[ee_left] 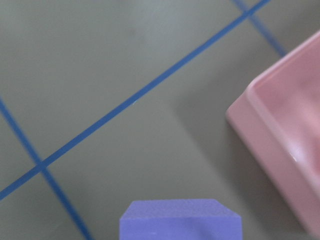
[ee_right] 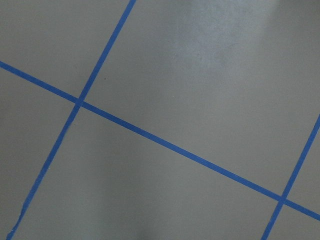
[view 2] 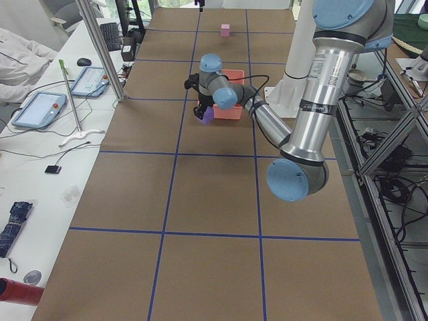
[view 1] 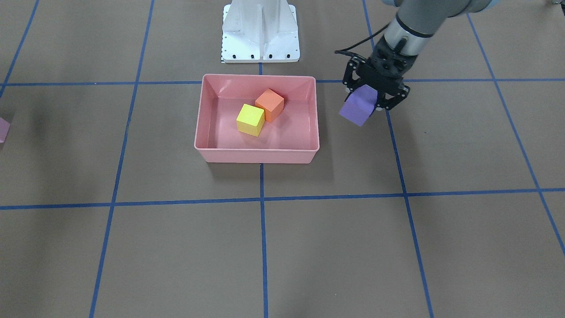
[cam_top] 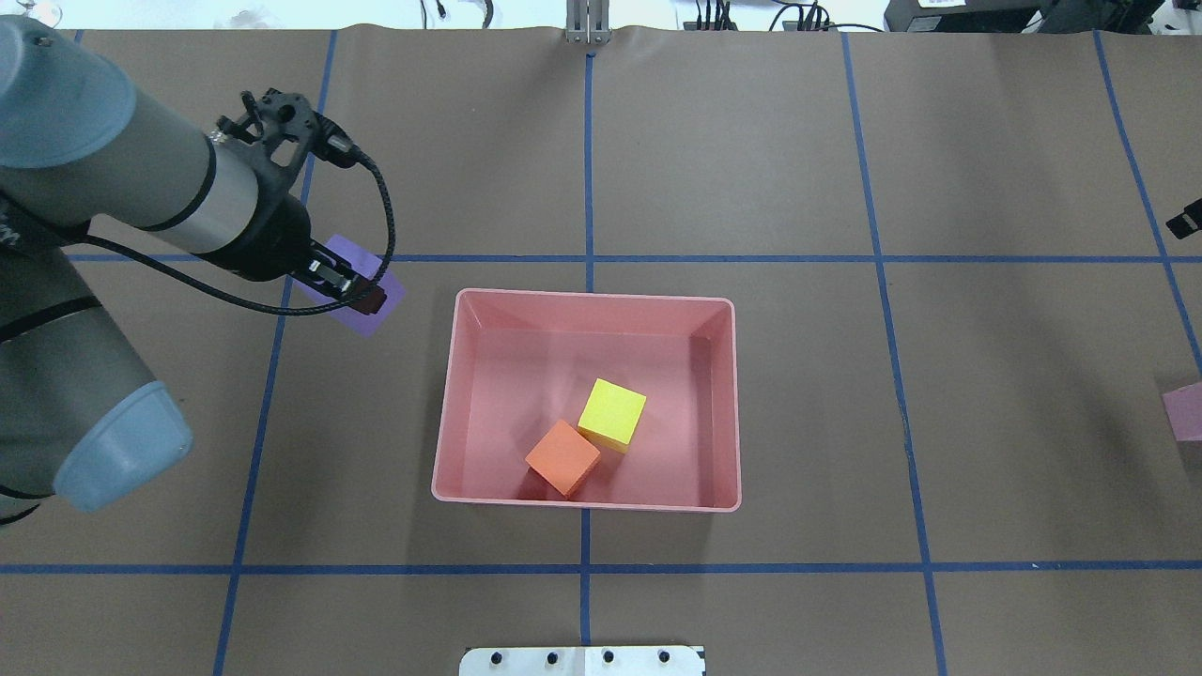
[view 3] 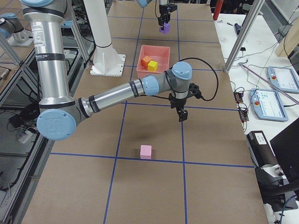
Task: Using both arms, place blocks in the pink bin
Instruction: 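Carry the purple cube into the pink bin and release it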
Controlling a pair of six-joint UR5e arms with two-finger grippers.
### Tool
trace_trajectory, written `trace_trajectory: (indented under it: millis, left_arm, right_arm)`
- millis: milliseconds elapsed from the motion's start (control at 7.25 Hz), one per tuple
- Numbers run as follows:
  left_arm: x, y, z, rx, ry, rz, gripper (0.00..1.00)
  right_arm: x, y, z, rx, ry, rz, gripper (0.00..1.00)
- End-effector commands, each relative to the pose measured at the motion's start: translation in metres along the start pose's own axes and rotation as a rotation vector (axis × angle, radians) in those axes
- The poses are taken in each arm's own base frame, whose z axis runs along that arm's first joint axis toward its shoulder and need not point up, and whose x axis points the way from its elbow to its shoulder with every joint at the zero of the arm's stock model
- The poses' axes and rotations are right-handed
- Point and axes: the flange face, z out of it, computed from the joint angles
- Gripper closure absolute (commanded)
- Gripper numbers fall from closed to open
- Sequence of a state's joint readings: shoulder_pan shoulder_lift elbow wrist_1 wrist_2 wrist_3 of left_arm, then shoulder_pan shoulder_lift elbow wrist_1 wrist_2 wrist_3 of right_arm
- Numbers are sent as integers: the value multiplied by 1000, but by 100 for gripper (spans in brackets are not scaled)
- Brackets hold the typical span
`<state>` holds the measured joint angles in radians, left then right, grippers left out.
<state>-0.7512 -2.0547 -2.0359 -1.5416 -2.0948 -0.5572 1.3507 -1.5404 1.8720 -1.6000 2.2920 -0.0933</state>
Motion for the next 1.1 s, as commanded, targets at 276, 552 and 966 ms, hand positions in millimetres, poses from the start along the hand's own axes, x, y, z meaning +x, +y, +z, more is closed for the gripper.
trace_trajectory:
  millis: [276, 552, 966]
  left_arm:
    - [102, -30, 29, 36, -4, -114, 0]
    - [105, -30, 27, 41, 1, -112, 0]
    - [109, -29, 28, 39, 5, -108, 0]
  right_arm:
    - [57, 125, 32, -25, -6, 184, 3]
    - [69, 160, 52, 25, 0, 315, 4]
    - [89, 199, 105, 209, -42, 482, 4]
